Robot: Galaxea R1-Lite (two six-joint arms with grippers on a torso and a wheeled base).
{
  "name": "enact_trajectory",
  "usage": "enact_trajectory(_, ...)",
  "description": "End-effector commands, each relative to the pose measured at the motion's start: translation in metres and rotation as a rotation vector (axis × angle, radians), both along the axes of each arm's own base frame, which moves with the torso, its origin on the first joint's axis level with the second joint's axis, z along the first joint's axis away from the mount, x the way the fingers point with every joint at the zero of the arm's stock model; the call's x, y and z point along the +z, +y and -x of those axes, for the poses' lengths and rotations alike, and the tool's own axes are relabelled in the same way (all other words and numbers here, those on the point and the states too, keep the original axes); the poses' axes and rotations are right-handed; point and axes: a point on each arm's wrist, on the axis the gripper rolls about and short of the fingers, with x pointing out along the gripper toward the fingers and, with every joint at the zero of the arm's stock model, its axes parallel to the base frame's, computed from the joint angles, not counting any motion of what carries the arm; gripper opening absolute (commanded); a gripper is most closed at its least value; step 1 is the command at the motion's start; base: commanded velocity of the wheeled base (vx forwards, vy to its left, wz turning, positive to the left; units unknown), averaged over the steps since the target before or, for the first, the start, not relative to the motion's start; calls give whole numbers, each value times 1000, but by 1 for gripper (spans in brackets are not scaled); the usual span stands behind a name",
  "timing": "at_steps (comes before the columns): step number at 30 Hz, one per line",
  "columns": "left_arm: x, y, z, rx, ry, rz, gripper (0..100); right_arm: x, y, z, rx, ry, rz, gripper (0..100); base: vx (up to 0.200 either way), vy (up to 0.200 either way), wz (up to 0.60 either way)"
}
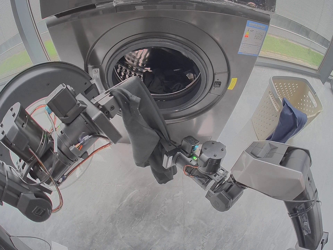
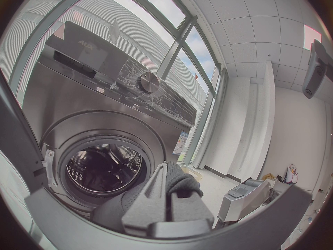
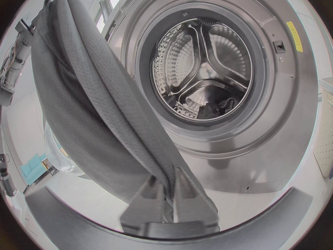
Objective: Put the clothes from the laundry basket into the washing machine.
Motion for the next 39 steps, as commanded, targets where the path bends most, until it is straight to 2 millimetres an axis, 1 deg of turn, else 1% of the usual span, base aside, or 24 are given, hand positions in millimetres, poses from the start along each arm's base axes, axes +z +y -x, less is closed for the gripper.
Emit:
enact_trajectory(1, -4, 11, -10, 59, 10, -9, 0, 27, -19, -4, -41, -34, -29, 0, 0, 0, 0)
enact_trajectory(3, -4, 13, -11, 69, 13, -10, 0, 41, -28, -3, -55, -50, -41, 0, 0, 0, 0)
enact_trajectory(4, -5, 13, -11, 71, 16, -11, 0, 42, -30, -3, -58, -50, -41, 0, 0, 0, 0)
enact_trajectory(5, -8, 14, -11, 75, 25, -17, 0, 54, -38, -2, -70, -64, -51, 0, 0, 0, 0)
enact_trajectory(7, -12, 16, -12, 82, 40, -27, 0, 65, -44, 0, -79, -77, -64, 0, 0, 0, 0)
enact_trajectory(8, -17, 17, -13, 85, 61, -40, 0, 74, -49, 2, -88, -89, -74, 0, 0, 0, 0)
enact_trajectory(12, -38, 18, -18, 101, 131, -86, 0, 97, -56, 7, -100, -124, -109, 0, 0, 0, 0)
enact_trajectory(13, -41, 19, -19, 106, 138, -92, 0, 99, -57, 8, -101, -127, -113, 0, 0, 0, 0)
enact_trajectory(14, -50, 20, -21, 114, 168, -110, 0, 105, -58, 10, -101, -138, -121, 0, 0, 0, 0)
enact_trajectory(15, -50, 20, -21, 114, 168, -110, 0, 105, -58, 10, -101, -138, -121, 0, 0, 0, 0)
enact_trajectory(16, -61, 22, -26, 129, 207, -135, 0, 113, -59, 14, -99, -148, -131, 0, 0, 0, 0)
enact_trajectory(18, -73, 24, -28, 142, 242, -166, 0, 121, -59, 18, -94, -161, -141, 0, 0, 0, 0)
enact_trajectory(20, -79, 26, -30, 150, 264, -180, 0, 125, -60, 21, -93, -169, -148, 0, 0, 0, 0)
enact_trajectory(22, -95, 26, -34, 152, 314, -216, 0, 133, -61, 24, -91, -184, -160, 0, 0, 0, 0)
enact_trajectory(24, -109, 24, -37, 150, 356, -247, 0, 135, -60, 25, -88, -187, -163, 0, 0, 0, 0)
enact_trajectory(25, -109, 24, -37, 150, 356, -247, 0, 135, -60, 25, -88, -187, -163, 0, 0, 0, 0)
enact_trajectory(26, -118, 22, -43, 155, 380, -261, 0, 136, -60, 26, -86, -190, -165, 0, 0, 0, 0)
enact_trajectory(28, -122, 22, -46, 159, 393, -267, 0, 136, -60, 26, -85, -191, -166, 0, 0, 0, 0)
enact_trajectory(31, -123, 23, -46, 158, 397, -269, 0, 137, -60, 27, -85, -192, -167, 0, 0, 0, 0)
enact_trajectory(32, -124, 24, -46, 161, 400, -270, 100, 138, -60, 26, -85, -193, -168, 0, 0, 0, 0)
enact_trajectory(34, -123, 26, -47, 169, 399, -266, 100, 139, -60, 26, -85, -194, -169, 0, 0, 0, 0)
enact_trajectory(36, -127, 29, -45, 169, 418, -276, 100, 138, -59, 25, -85, -188, -164, 0, 0, 0, 0)
enact_trajectory(39, -146, 34, -28, 128, 500, -344, 100, 138, -59, 25, -85, -187, -163, 0, 0, 0, 0)
